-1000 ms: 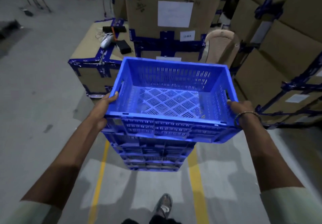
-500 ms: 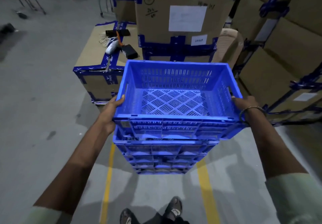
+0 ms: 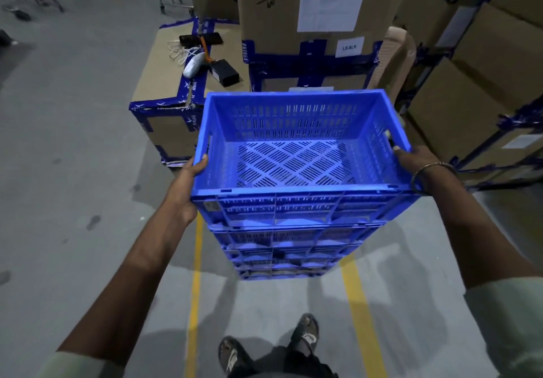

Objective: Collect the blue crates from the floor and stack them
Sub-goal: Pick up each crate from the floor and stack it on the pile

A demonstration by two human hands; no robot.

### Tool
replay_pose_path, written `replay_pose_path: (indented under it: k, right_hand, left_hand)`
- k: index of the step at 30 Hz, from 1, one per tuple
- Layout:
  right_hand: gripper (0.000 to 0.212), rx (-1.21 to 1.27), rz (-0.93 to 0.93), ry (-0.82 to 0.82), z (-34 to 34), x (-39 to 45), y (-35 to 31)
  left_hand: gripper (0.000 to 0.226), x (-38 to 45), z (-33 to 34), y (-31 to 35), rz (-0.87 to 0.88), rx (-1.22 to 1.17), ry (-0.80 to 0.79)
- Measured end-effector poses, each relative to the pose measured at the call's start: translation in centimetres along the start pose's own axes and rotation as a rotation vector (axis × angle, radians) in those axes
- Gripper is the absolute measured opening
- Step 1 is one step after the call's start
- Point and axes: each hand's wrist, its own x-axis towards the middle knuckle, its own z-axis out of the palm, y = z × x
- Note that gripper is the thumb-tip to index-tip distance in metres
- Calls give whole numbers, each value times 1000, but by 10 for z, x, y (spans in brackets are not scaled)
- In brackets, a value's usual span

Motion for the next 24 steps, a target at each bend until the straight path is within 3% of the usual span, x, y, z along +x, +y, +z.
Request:
replay_pose_path:
  k: [5,13,20,24]
  right_hand:
    - [58,-165,-58,24,3,-9,-1]
    - [61,-174,-35,12,3,-9,2]
    - [53,-170,-54,85,10,-14,10]
    - [47,-211,-154,322,15,-38,-3]
  left_hand:
    - [46,4,-7,0,-15,-11,19]
    - [41,-1,-2,-1,2,80,32]
    - [26,-2,6,3,264,645,347]
    - [56,-9,16,10,526,1198,481]
